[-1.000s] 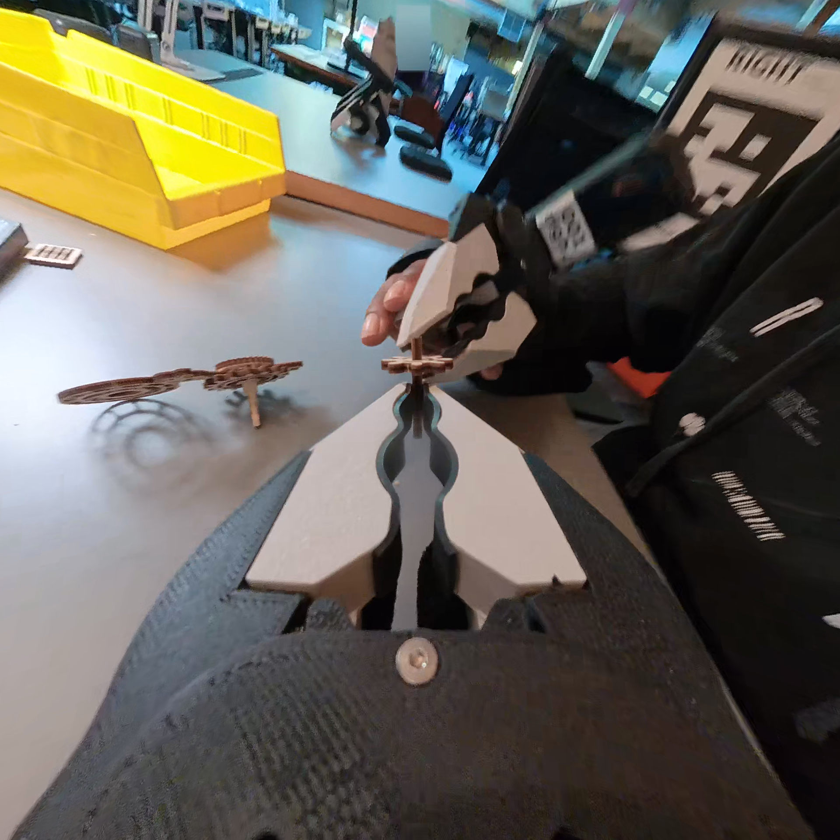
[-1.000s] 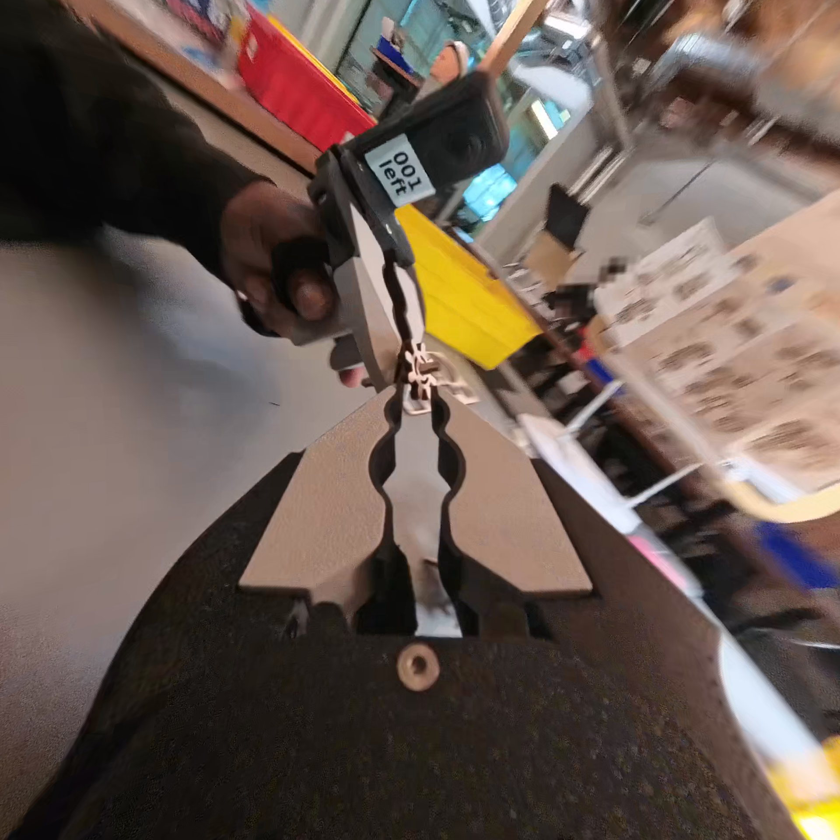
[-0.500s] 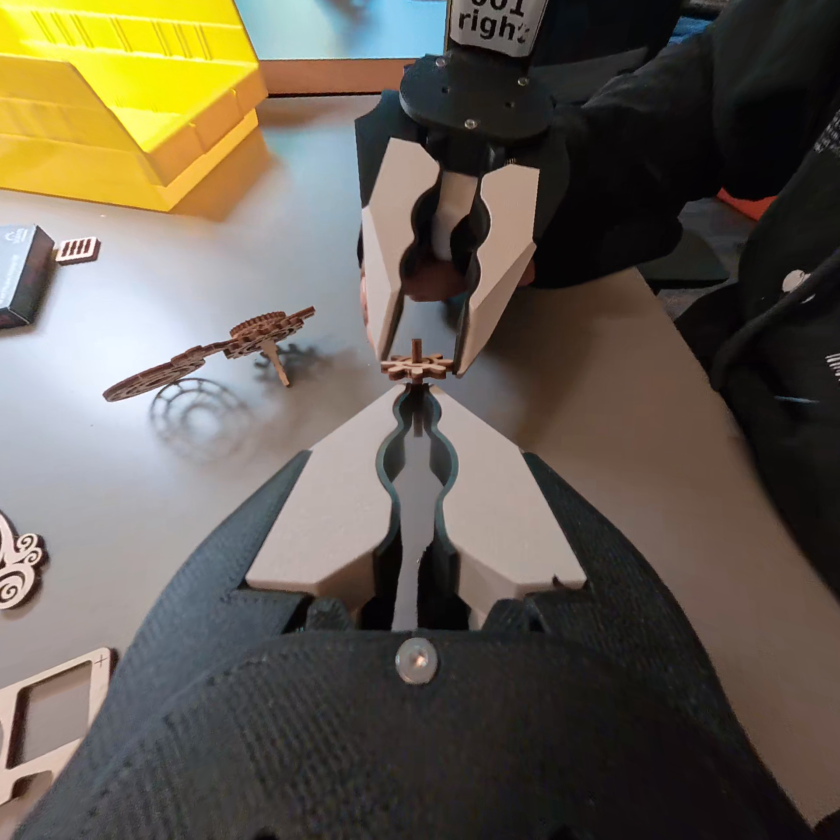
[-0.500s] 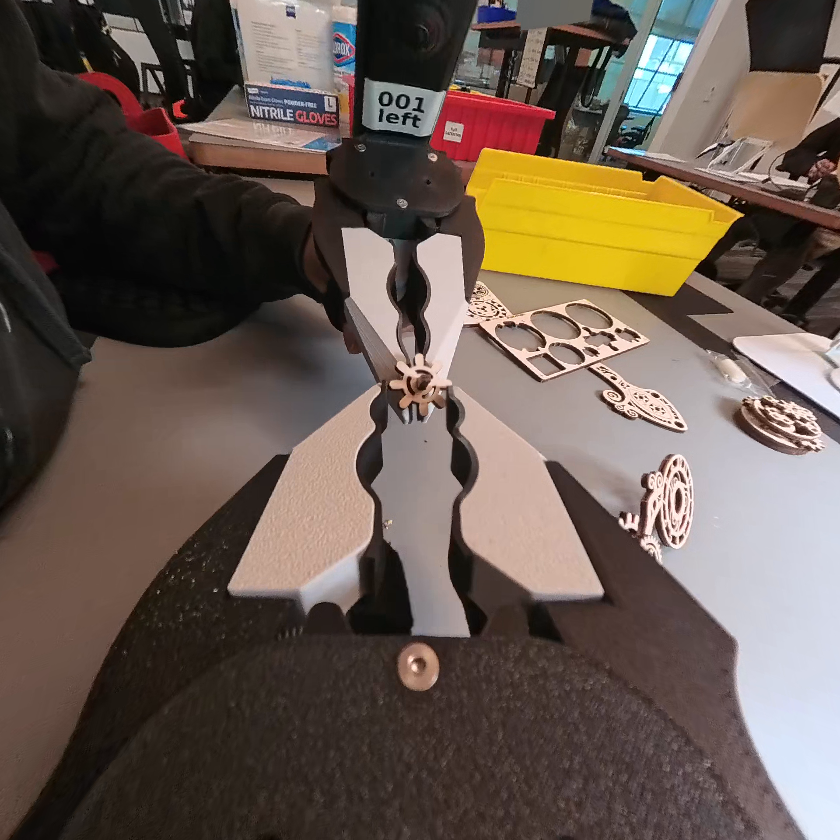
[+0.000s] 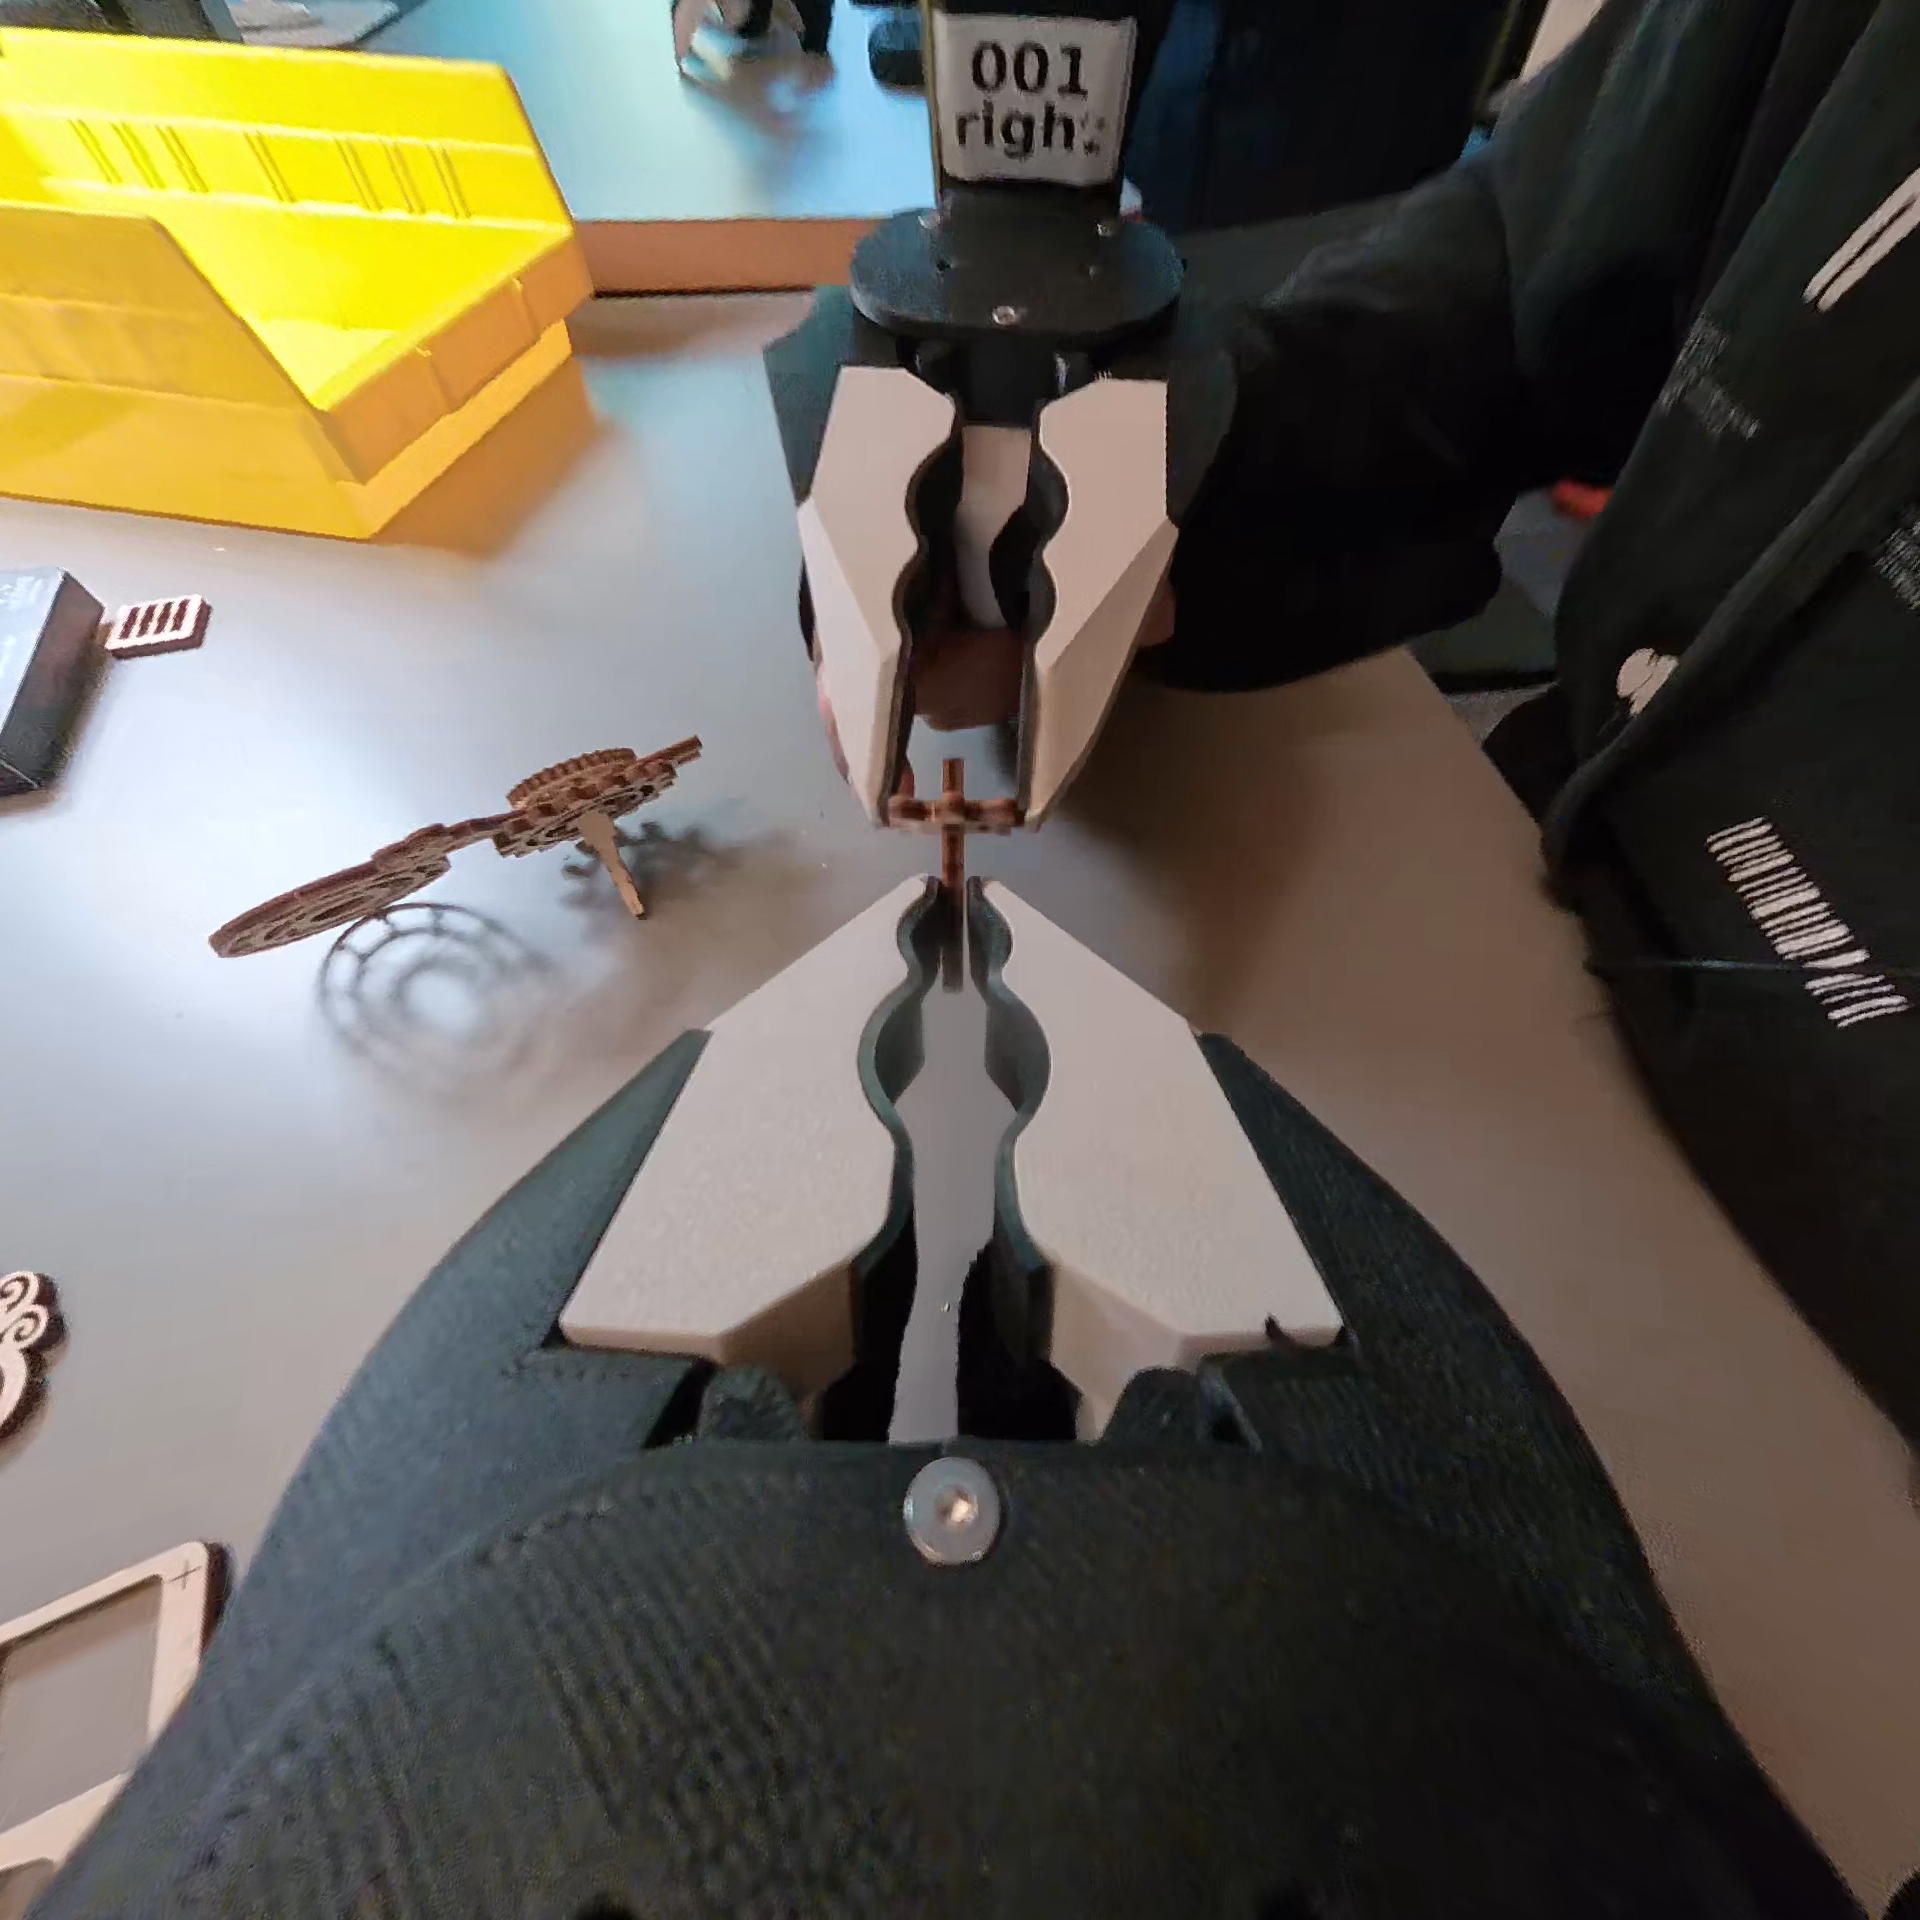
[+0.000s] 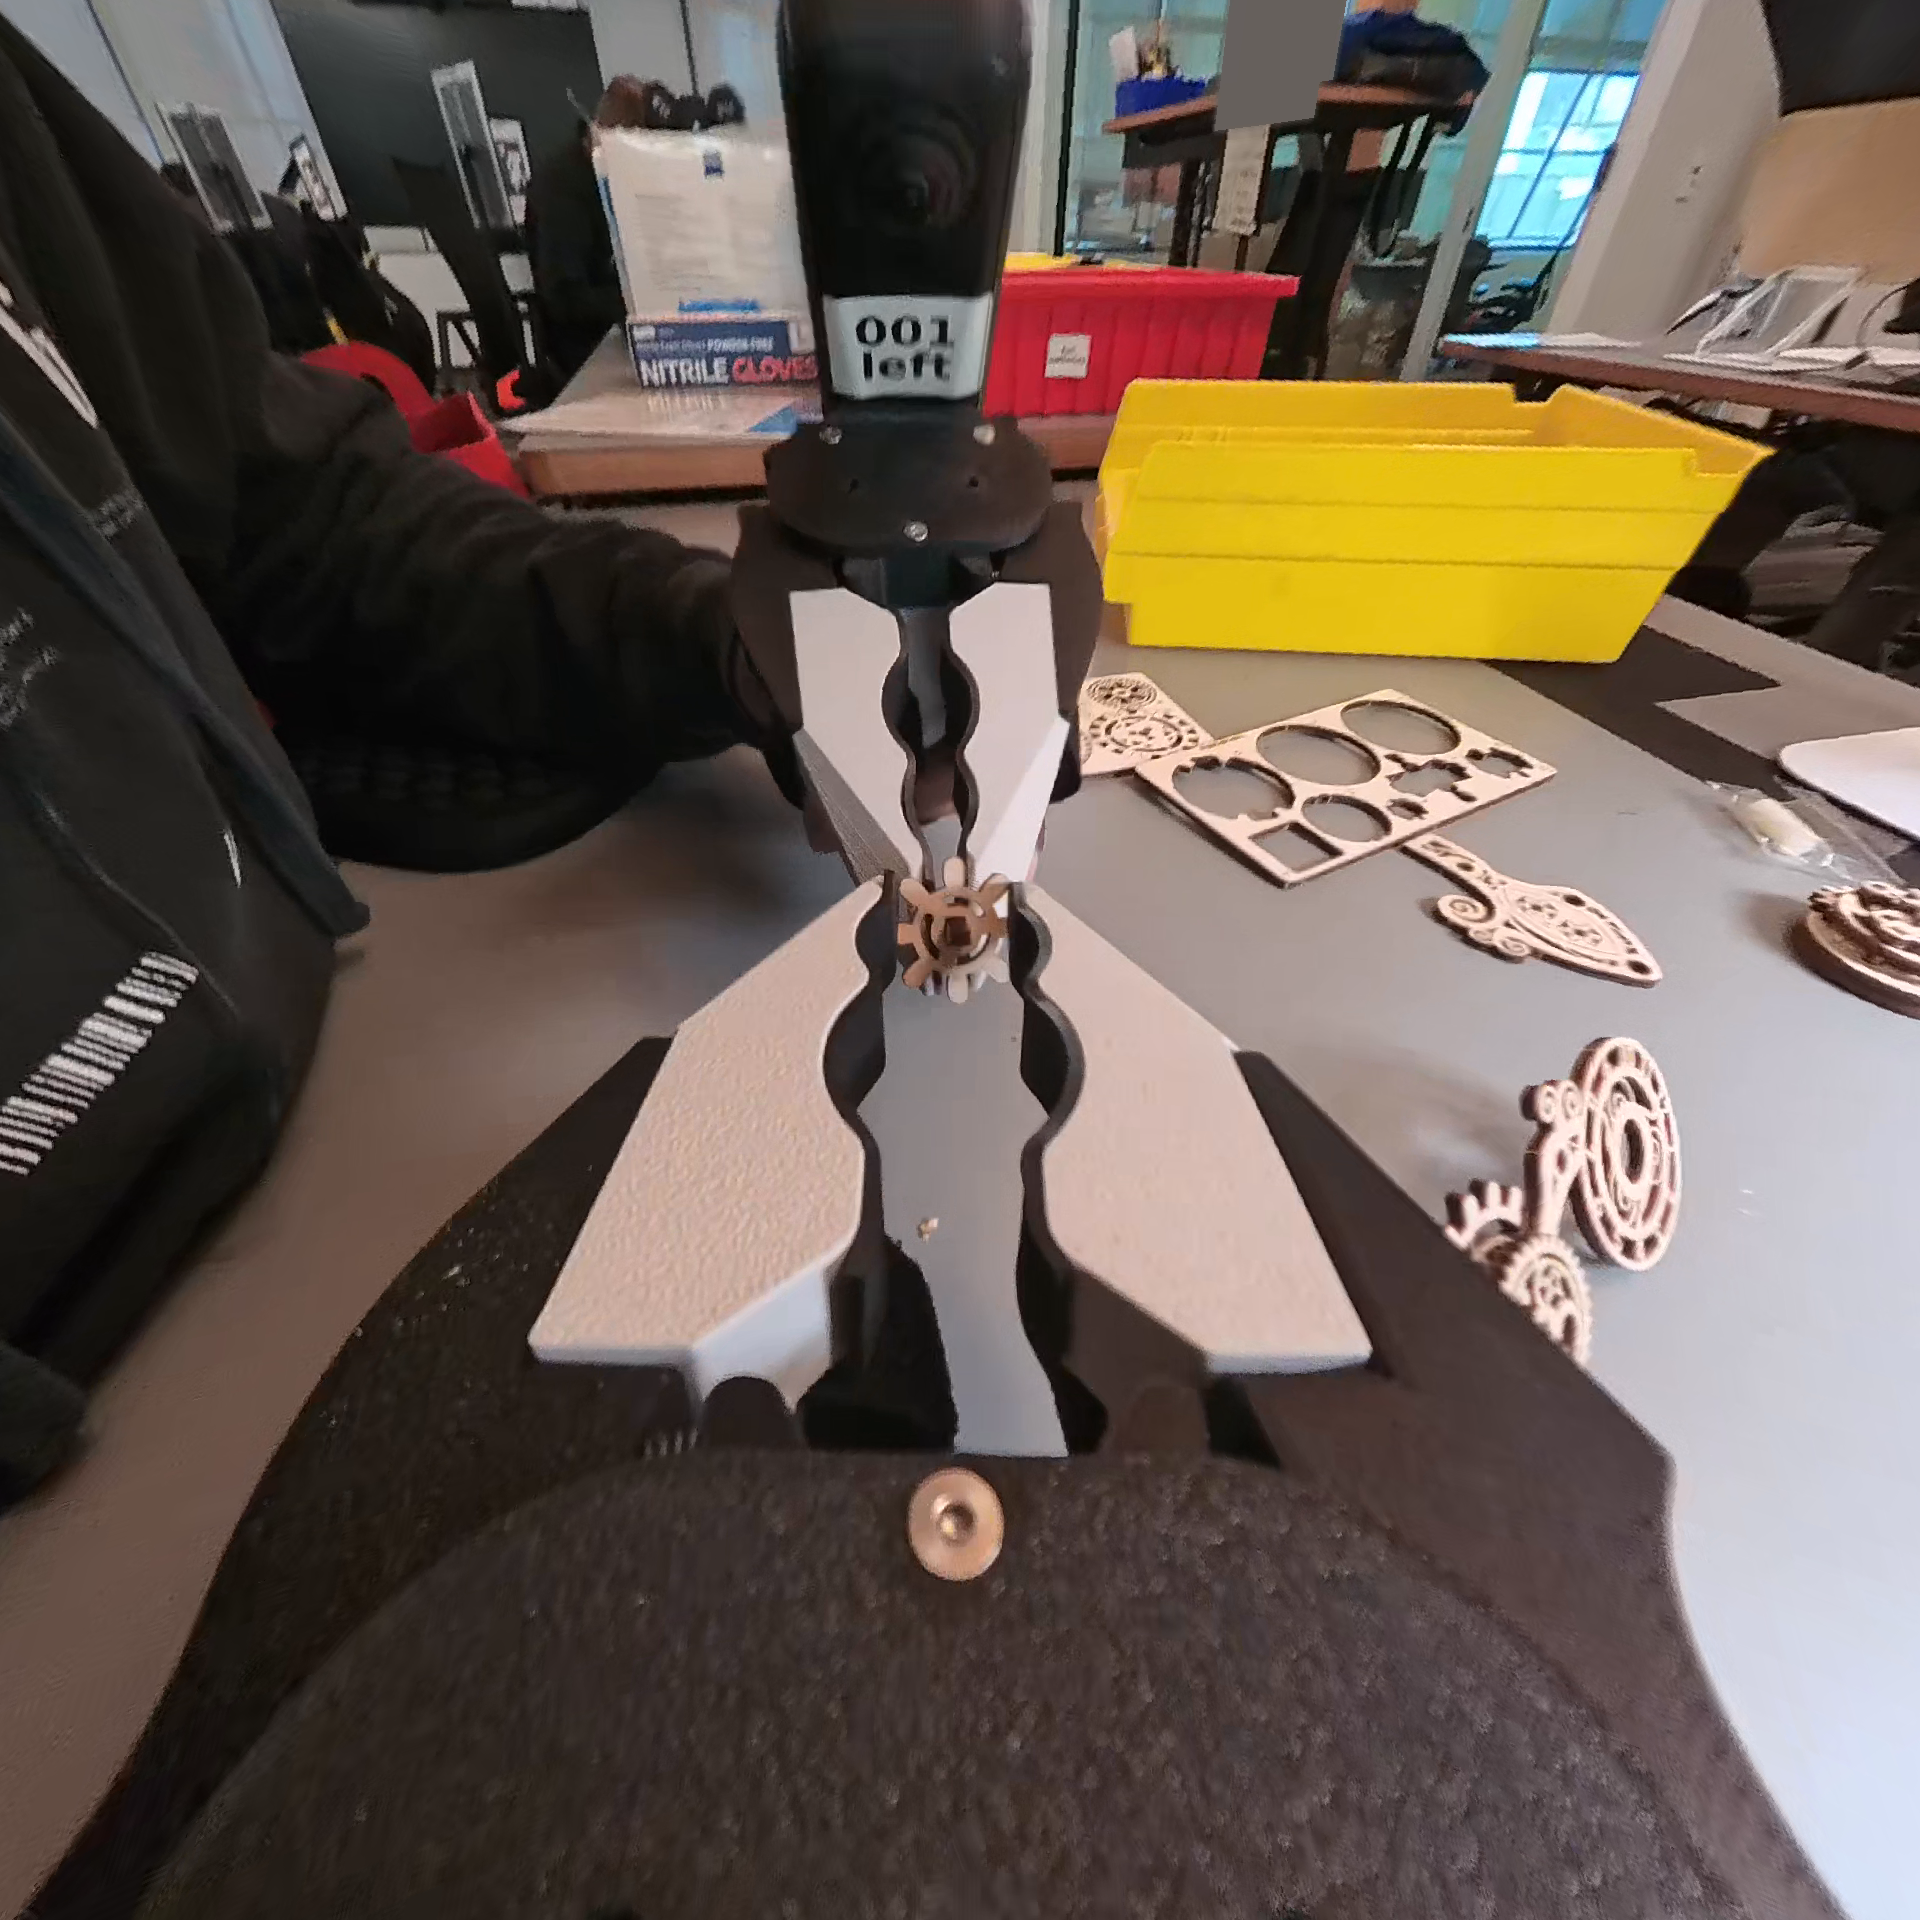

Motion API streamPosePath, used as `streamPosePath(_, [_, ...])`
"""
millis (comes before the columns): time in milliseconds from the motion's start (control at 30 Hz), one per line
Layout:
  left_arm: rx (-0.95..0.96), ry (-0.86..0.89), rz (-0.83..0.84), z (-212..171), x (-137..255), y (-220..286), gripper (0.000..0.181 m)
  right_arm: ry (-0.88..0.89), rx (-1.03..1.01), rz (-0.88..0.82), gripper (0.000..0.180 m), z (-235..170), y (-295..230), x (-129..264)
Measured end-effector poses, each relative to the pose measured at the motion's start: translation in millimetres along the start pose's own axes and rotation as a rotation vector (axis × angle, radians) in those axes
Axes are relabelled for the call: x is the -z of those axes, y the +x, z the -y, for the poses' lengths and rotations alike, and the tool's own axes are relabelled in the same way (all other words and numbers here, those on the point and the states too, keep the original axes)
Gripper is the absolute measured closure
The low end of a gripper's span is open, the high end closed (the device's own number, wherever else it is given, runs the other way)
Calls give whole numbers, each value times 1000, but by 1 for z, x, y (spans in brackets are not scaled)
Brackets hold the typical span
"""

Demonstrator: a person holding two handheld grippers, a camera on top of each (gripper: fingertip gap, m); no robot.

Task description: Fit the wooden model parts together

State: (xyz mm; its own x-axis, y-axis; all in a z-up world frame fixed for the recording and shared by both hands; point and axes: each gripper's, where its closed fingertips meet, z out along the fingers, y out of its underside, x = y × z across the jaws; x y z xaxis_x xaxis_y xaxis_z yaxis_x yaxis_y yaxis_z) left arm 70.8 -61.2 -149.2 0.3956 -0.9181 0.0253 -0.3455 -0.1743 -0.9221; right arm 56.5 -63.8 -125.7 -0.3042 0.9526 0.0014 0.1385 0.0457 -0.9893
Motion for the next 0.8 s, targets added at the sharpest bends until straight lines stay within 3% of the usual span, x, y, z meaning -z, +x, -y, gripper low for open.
streamPosePath(167, [29,47,-7,6,4,-1,179,38,-26,-8,161,6,3,3])
streamPosePath(333, [22,29,-7,4,2,0,179,15,-29,-4,149,2,1,1])
streamPosePath(633, [23,8,35,1,3,-6,179,57,-52,-37,152,9,8,5])
streamPosePath(800, [-8,-4,58,4,4,-5,180,30,-61,-15,163,5,5,6])
